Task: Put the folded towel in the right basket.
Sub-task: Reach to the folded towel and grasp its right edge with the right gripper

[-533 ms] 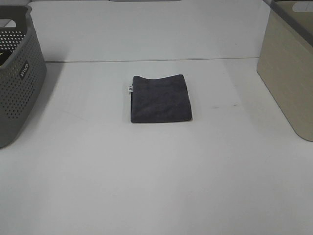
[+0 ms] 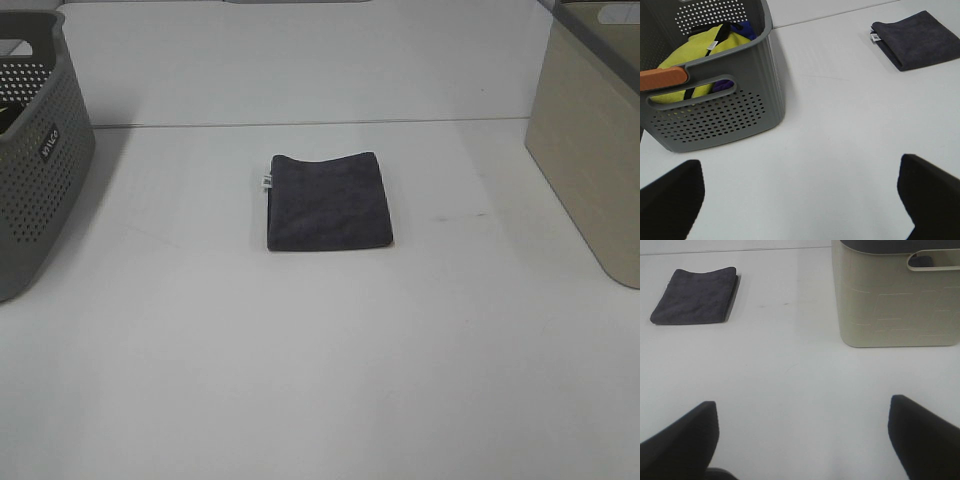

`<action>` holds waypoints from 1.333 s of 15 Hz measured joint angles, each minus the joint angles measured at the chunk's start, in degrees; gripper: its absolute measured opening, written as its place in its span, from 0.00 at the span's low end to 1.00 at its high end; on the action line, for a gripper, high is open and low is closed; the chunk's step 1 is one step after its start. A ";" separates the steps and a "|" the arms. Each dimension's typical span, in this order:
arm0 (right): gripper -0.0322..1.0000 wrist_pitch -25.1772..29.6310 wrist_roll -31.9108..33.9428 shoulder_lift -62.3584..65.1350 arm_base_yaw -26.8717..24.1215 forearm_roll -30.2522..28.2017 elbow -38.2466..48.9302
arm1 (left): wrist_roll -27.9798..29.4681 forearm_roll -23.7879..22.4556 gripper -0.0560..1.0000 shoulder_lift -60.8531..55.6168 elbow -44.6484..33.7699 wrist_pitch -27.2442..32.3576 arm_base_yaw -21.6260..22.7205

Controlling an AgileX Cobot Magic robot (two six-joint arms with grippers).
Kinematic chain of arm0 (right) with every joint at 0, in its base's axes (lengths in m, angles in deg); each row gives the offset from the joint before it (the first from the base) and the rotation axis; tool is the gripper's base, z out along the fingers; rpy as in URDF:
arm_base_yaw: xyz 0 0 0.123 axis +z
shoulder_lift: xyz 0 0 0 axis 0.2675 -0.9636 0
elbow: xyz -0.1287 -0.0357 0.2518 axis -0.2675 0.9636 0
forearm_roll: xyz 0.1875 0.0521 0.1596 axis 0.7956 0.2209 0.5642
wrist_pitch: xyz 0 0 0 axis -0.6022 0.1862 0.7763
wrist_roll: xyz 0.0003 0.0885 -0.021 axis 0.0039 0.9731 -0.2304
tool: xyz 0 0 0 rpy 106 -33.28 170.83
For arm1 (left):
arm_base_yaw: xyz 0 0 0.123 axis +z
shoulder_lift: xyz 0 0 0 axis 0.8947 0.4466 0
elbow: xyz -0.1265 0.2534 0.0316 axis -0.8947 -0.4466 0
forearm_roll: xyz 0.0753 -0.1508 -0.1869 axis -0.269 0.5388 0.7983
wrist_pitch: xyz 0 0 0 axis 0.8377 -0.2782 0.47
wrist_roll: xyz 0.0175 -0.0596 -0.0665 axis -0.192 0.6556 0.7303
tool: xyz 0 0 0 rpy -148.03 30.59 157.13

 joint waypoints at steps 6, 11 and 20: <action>0.85 0.00 0.00 0.00 0.00 0.00 0.00 | 0.00 0.00 0.99 0.00 0.00 0.00 0.00; 0.85 0.00 0.00 0.00 0.00 0.00 0.00 | 0.00 0.00 0.99 0.00 0.00 0.00 0.00; 0.85 0.00 0.00 0.00 0.00 0.00 0.00 | 0.00 0.00 0.99 0.00 0.00 0.00 0.00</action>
